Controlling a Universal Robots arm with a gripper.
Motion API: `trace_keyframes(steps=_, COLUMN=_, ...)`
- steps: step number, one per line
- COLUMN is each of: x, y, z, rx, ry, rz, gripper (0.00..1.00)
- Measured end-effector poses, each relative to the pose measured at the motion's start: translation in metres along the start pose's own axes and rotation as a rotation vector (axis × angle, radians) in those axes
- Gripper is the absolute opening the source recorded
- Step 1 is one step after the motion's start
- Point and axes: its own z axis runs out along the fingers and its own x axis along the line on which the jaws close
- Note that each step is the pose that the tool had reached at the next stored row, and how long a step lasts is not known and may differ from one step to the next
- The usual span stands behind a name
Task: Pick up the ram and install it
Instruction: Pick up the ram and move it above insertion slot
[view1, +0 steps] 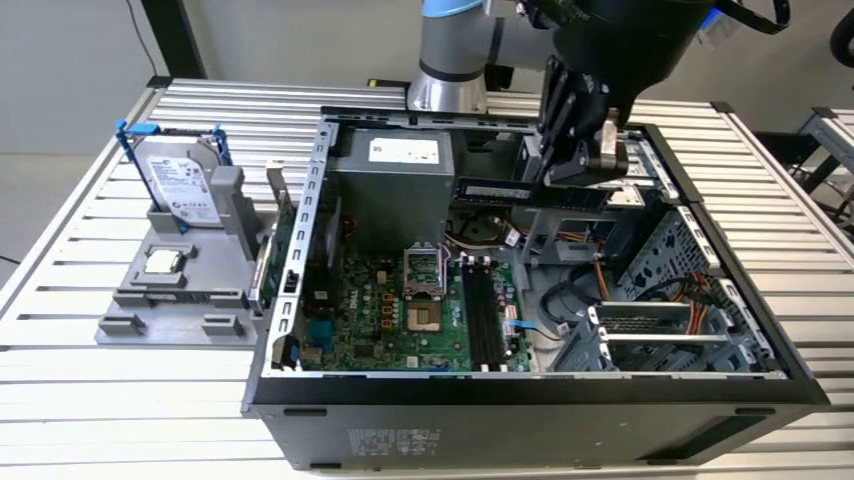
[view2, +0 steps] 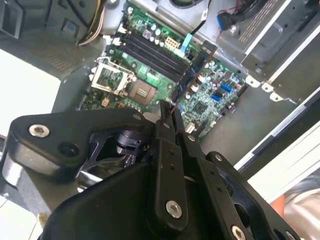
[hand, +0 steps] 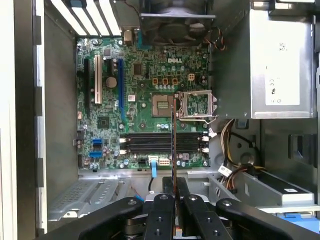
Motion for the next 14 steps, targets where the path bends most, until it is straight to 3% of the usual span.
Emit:
trace_keyframes(steps=2, x=-0.0013, y=-0.0001, z=0.0001, rx=0.012, ry=-0.0004, rz=-0.001, gripper=0.0)
trace_keyframes(steps=4, x=-0.0023, y=0.0, z=0.0003, rx=0.029, ry=-0.0011, rz=-0.002, gripper=0.0)
trace_keyframes(steps=5, x=-0.0025, y=0.0, z=0.0006, rx=0.0323, ry=-0.0012, rz=-0.002, gripper=0.0)
trace_keyframes(steps=14, x=-0.0096, y=-0.0014, z=0.0025, rx=0.0326, ry=-0.0006, rz=-0.002, gripper=0.0)
